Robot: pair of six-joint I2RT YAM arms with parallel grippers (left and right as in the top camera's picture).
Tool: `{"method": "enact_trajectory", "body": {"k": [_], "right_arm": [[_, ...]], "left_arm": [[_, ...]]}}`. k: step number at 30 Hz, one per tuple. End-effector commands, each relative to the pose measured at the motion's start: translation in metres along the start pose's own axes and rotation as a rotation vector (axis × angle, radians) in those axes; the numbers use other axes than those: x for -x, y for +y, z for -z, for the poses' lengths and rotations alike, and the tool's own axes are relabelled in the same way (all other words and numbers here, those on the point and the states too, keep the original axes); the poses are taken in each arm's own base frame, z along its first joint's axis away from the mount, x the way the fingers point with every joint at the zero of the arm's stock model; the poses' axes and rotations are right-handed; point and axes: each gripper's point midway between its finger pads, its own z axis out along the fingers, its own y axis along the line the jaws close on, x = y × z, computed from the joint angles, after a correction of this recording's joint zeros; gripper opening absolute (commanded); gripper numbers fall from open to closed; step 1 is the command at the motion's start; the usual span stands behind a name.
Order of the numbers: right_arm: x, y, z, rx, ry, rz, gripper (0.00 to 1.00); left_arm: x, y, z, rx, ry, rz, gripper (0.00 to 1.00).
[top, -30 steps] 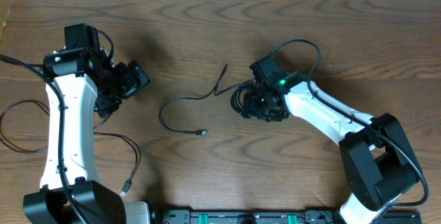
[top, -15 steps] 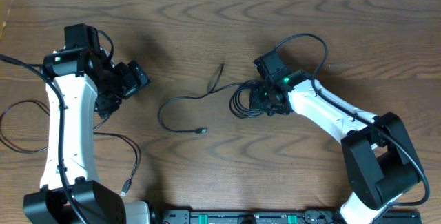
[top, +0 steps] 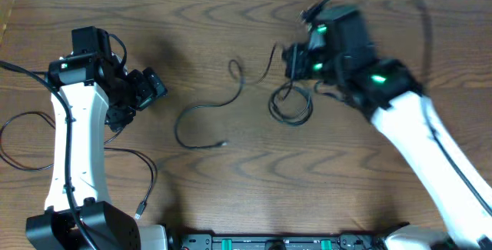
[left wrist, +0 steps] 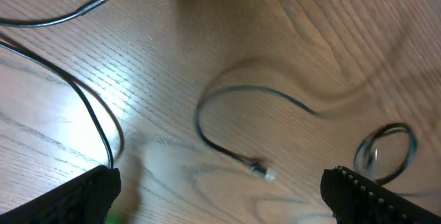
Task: Untangle cables
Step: 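Lift the black coil with the right gripper toward the upper right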
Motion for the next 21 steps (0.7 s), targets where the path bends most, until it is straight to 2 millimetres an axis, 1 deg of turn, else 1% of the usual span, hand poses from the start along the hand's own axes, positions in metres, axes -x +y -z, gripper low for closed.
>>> {"method": "enact_trajectory", "body": {"k": [1, 3, 7, 8, 10, 12, 13, 17, 18, 19, 21], "right_arm": [[0.044, 0.037, 0.069, 0.089, -0.204, 0.173, 0.01], [0.058, 0.051, 0.097, 0.130, -0.293, 0.194, 0.01], [0.085, 0.074, 0.143, 0.198, -0.474, 0.231, 0.01], [0.099, 0.082, 0.163, 0.218, -0.563, 0.242, 0.01], [0.107, 0.085, 0.176, 0.229, -0.617, 0.248, 0.01], [0.110, 0.086, 0.180, 0.237, -0.632, 0.237, 0.01], [0.109, 0.085, 0.178, 0.237, -0.624, 0.227, 0.01], [0.102, 0.077, 0.162, 0.209, -0.566, 0.214, 0.01], [0.103, 0.076, 0.160, 0.209, -0.565, 0.211, 0.01], [0.107, 0.076, 0.161, 0.214, -0.578, 0.193, 0.01], [0.124, 0.078, 0.175, 0.251, -0.656, 0.145, 0.01]], "left_arm": [[0.001, 0.004, -0.003, 0.018, 0.006, 0.006, 0.98], [0.001, 0.004, -0.003, 0.018, 0.006, 0.006, 0.98], [0.001, 0.004, -0.003, 0.018, 0.006, 0.006, 0.98], [0.001, 0.004, -0.003, 0.018, 0.007, 0.006, 0.98], [0.001, 0.004, -0.003, 0.018, 0.007, 0.006, 0.98], [0.001, 0.004, -0.003, 0.018, 0.006, 0.006, 0.98], [0.001, 0.004, -0.003, 0.018, 0.007, 0.006, 0.98], [0.001, 0.004, -0.003, 0.018, 0.007, 0.006, 0.98], [0.001, 0.004, -0.003, 0.018, 0.007, 0.006, 0.98], [0.001, 0.004, -0.003, 0.018, 0.007, 0.006, 0.98], [0.001, 0.004, -0.003, 0.018, 0.006, 0.006, 0.98]]}}
